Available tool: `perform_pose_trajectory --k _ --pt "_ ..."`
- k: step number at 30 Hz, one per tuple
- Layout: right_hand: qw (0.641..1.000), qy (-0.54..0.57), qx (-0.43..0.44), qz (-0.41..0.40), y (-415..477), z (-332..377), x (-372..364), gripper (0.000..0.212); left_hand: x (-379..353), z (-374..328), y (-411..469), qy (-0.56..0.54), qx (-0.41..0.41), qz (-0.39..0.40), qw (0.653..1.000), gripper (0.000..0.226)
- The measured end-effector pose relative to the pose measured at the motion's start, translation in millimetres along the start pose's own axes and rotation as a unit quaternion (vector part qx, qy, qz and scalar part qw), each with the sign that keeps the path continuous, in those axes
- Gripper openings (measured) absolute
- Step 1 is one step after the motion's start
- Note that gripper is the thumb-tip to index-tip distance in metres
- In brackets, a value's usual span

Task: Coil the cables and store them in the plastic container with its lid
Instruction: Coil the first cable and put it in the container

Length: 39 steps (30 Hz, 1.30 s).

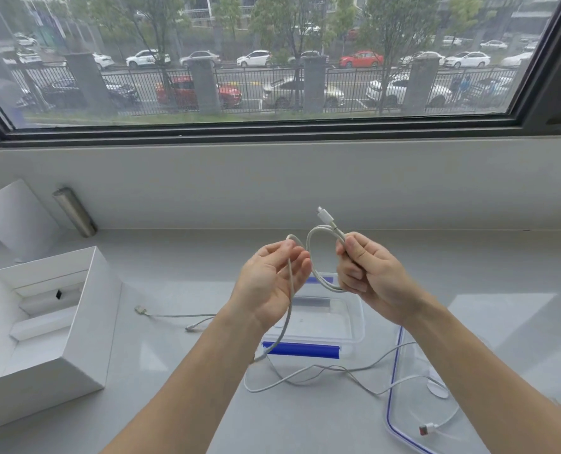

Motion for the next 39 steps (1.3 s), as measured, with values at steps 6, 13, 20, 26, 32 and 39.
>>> perform_pose_trajectory --k 6,13,20,26,32,39 --pt "0.999 0.02 -0.023 -0.01 -1 -7 -7 0.026 -13 12 -1 0.056 -0.06 -0.035 0.996 0.005" --pt "1.0 0.018 -0.016 -0.013 -3 -10 -20 0.03 -22 25 -1 0.092 -0.074 -0.053 0.992 0.013" --pt "0.997 -0.066 0.011 -0.049 -3 -8 -18 0.027 -20 24 0 0.149 -0.14 -0.097 0.974 0.015" --pt "0.991 -0.123 0.012 -0.046 -5 -7 -20 0.028 -22 21 -1 0.197 -0.183 -0.101 0.958 0.02" --pt "0.999 -0.039 -0.009 -0.026 -3 -2 -24 0.03 -27 12 -2 0.254 -0.249 -0.058 0.933 0.018" --pt "0.998 0.03 -0.027 -0.038 1 -3 -17 0.029 -27 4 0 0.378 -0.301 0.017 0.876 0.015"
Point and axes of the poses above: each hand's wrist, its own y-axis towards the middle knuckle, its own x-axis out of the back of the hand, z = x × y, the point moved 4 cm from there along y, towards the middle knuckle, and after that the axes turned 6 degrees about -z, right-handed, at the moved point
